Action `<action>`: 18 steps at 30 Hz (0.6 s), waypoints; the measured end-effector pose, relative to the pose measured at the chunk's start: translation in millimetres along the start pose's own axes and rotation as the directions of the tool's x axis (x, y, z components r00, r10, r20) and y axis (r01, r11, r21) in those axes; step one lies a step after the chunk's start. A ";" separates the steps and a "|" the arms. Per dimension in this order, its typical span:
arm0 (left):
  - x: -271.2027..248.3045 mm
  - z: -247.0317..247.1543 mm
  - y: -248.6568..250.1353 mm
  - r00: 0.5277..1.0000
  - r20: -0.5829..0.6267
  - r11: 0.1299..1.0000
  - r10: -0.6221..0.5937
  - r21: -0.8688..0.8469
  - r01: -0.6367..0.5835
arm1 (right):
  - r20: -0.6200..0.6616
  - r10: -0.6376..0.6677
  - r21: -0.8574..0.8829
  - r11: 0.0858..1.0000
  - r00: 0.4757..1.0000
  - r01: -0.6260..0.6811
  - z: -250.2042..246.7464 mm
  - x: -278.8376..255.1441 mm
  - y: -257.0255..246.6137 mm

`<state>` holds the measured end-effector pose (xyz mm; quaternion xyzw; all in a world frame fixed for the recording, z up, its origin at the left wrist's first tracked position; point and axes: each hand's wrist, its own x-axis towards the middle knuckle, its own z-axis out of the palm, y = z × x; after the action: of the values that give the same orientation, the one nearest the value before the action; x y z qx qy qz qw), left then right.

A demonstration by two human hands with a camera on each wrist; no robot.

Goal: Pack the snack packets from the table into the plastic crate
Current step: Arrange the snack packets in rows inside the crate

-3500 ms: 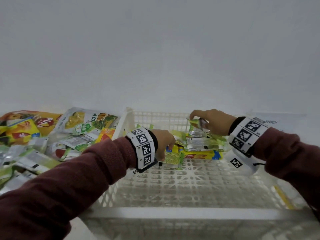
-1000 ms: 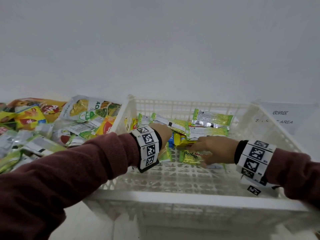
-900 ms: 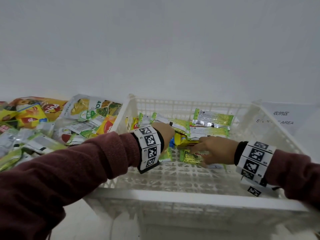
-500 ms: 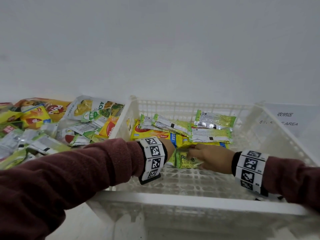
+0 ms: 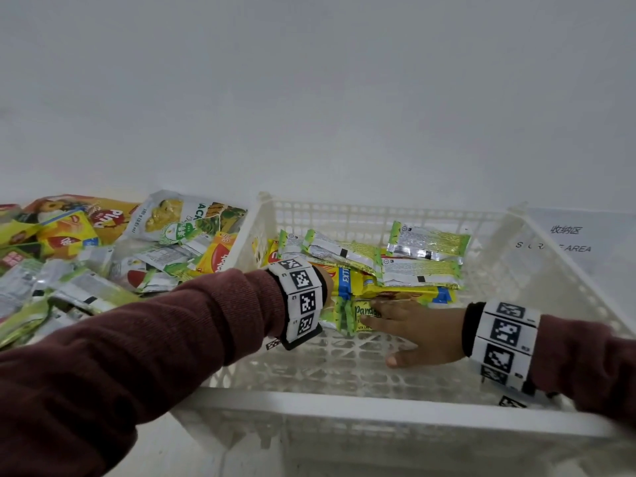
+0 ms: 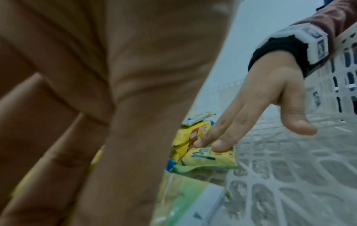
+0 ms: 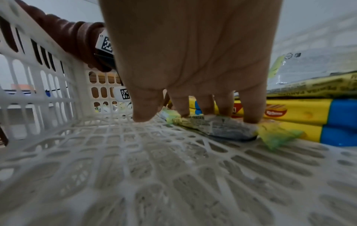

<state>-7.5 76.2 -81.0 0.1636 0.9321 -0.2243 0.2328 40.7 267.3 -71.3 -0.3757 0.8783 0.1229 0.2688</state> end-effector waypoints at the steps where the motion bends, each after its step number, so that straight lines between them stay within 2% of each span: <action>1: -2.8 -1.0 0.0 1.000 -0.009 1.000 0.007 0.008 -0.007 | 0.021 0.016 -0.006 1.000 1.000 -0.016 0.7 0.1 -0.4; 3: -5.5 -5.4 0.5 0.999 -0.015 0.997 0.048 0.059 -0.047 | 0.045 0.041 -0.022 0.999 0.998 -0.040 2.0 1.3 -1.3; 4: -1.1 -4.0 0.4 0.998 -0.015 0.998 0.053 0.029 -0.052 | 0.048 0.052 -0.031 0.998 0.998 -0.050 2.8 1.6 -2.4; 7: 4.5 -3.2 2.9 0.997 0.079 0.999 -0.020 -0.030 0.022 | 0.044 0.070 -0.057 0.996 0.997 -0.067 5.0 1.8 -7.5; 9: -11.2 -12.6 6.9 0.998 0.062 0.999 -0.002 -0.035 0.004 | 0.055 0.072 -0.037 0.997 0.996 -0.070 1.7 -0.3 -9.1; 11: -22.5 -21.0 7.6 1.000 0.017 0.999 -0.012 -0.045 0.012 | 0.044 0.038 0.058 0.997 0.998 -0.041 -6.7 -2.7 -5.9; 14: -39.9 -45.1 3.9 0.993 -0.117 0.996 -0.015 -0.087 0.005 | -0.149 -0.013 0.231 0.972 0.989 0.048 -28.8 -11.6 7.4; 16: -41.7 -57.9 -1.2 0.976 -0.214 0.985 -0.031 -0.175 -0.007 | -0.304 0.046 0.276 0.960 0.952 0.041 -45.9 -18.3 20.8; 18: -38.8 -67.5 -5.0 0.945 -0.327 0.970 -0.031 -0.236 -0.050 | -0.383 0.138 0.283 0.959 0.913 -0.027 -58.3 -22.0 34.7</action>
<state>-1.4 97.6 -6.3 0.1739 0.9772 -0.0779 0.0936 6.0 279.9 -10.3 -0.3146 0.9383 -0.0663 0.1274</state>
